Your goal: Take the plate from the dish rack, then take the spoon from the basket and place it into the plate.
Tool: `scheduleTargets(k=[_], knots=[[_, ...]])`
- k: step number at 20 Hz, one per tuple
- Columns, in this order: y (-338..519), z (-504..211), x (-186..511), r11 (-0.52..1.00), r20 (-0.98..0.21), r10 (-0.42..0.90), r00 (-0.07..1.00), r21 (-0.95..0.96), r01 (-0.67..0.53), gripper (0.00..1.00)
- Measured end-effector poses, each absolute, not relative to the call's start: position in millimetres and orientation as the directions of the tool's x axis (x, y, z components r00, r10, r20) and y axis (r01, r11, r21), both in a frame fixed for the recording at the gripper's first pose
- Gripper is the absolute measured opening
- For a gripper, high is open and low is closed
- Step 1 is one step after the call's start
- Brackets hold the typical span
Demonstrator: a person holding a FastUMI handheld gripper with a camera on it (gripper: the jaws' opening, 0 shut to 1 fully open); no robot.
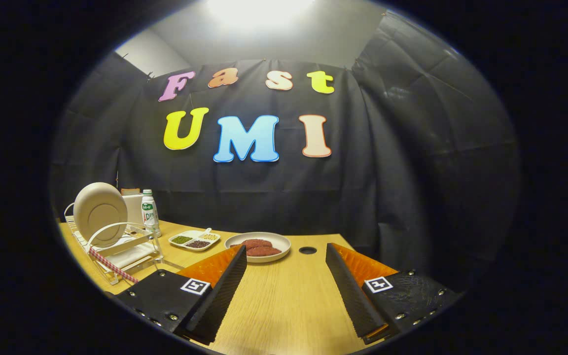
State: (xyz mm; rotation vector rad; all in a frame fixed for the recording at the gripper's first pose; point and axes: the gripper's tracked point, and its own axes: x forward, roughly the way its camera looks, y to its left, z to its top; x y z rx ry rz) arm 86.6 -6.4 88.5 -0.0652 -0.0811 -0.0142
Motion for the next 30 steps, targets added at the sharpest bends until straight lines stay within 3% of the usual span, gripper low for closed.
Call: scheduleTargets(k=[5,12,24,27,30], knots=[[1,153,44,0.980,0.095,-0.138,0.986,-0.134,0.150,0.98],[81,179,-12,0.981,0.012,-0.177,0.984,-0.082,0.178,0.98],[278,178,-1,0.997,-0.123,-0.069,0.990,-0.050,0.063,0.98],[317,165,12,0.997,-0.184,-0.063,0.981,-0.054,0.054,0.89],[350,150,28,0.996,-0.241,-0.063,0.969,-0.075,0.047,0.89]])
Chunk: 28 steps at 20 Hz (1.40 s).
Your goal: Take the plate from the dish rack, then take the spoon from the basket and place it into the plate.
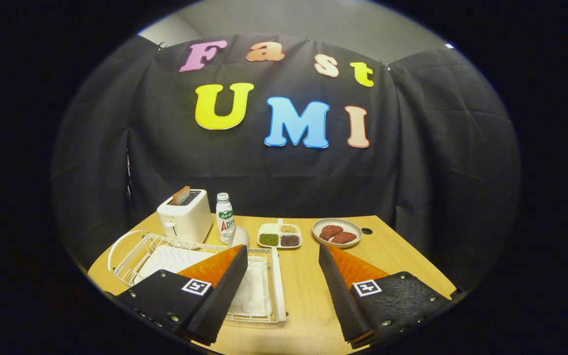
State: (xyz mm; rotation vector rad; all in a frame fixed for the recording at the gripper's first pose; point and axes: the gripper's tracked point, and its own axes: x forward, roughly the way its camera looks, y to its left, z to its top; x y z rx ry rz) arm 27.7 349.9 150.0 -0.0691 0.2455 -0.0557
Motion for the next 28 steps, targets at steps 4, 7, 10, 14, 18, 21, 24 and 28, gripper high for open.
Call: scheduleTargets(k=[4,7,10,14,18,21,24,28], knots=[[381,131,52,0.990,-0.292,-0.071,0.954,-0.137,0.031,0.71],[395,114,69,0.986,-0.335,-0.076,0.939,-0.167,0.021,0.65],[396,99,79,0.980,-0.385,-0.110,0.916,-0.195,0.036,0.43],[384,100,78,0.964,-0.397,-0.216,0.892,-0.234,0.129,0.21],[374,106,84,0.934,-0.405,-0.313,0.859,-0.294,0.202,0.06],[378,120,87,0.915,-0.372,-0.341,0.863,-0.343,0.214,0.01],[376,123,88,0.894,-0.367,-0.381,0.849,-0.379,0.238,0.00],[384,135,82,0.844,-0.333,-0.441,0.833,-0.469,0.259,0.00]])
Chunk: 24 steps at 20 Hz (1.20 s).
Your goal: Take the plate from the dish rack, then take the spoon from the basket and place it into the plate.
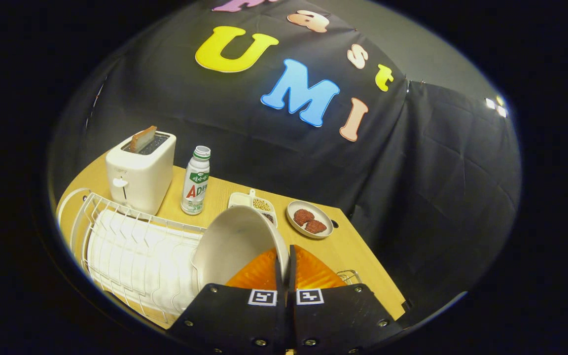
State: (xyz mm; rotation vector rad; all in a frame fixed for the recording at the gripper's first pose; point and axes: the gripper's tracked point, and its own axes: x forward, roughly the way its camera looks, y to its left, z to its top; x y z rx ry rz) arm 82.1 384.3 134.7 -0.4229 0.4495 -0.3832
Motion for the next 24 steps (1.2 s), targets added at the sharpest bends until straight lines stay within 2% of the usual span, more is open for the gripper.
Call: scheduleTargets(k=[8,14,24], knots=[[402,166,71,0.734,-0.241,-0.528,0.815,-0.612,0.295,0.00],[397,179,49,0.765,-0.248,-0.518,0.818,-0.563,0.314,0.00],[378,185,-35,0.821,-0.282,-0.491,0.824,-0.467,0.329,0.00]])
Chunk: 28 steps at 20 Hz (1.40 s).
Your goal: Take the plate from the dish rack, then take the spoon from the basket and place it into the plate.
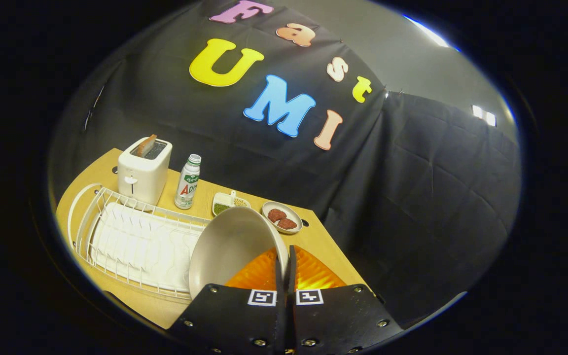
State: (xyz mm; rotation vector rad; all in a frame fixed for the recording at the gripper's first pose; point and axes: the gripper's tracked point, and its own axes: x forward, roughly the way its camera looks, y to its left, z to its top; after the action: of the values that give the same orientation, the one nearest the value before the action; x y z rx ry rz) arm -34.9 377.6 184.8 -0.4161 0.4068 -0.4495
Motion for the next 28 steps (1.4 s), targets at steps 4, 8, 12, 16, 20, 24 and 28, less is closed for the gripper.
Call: scheduleTargets(k=[4,8,12,16,20,24,28], knots=[[378,170,-65,0.844,-0.315,-0.456,0.832,-0.451,0.292,0.00],[381,143,-92,0.859,-0.369,-0.424,0.827,-0.453,0.238,0.00],[385,119,-106,0.873,-0.414,-0.393,0.821,-0.448,0.192,0.00],[386,96,-116,0.883,-0.454,-0.381,0.805,-0.436,0.172,0.00],[381,64,-121,0.888,-0.508,-0.384,0.771,-0.432,0.157,0.00],[367,57,-126,0.890,-0.525,-0.413,0.744,-0.406,0.208,0.00],[351,45,-124,0.877,-0.544,-0.457,0.704,-0.409,0.252,0.00]])
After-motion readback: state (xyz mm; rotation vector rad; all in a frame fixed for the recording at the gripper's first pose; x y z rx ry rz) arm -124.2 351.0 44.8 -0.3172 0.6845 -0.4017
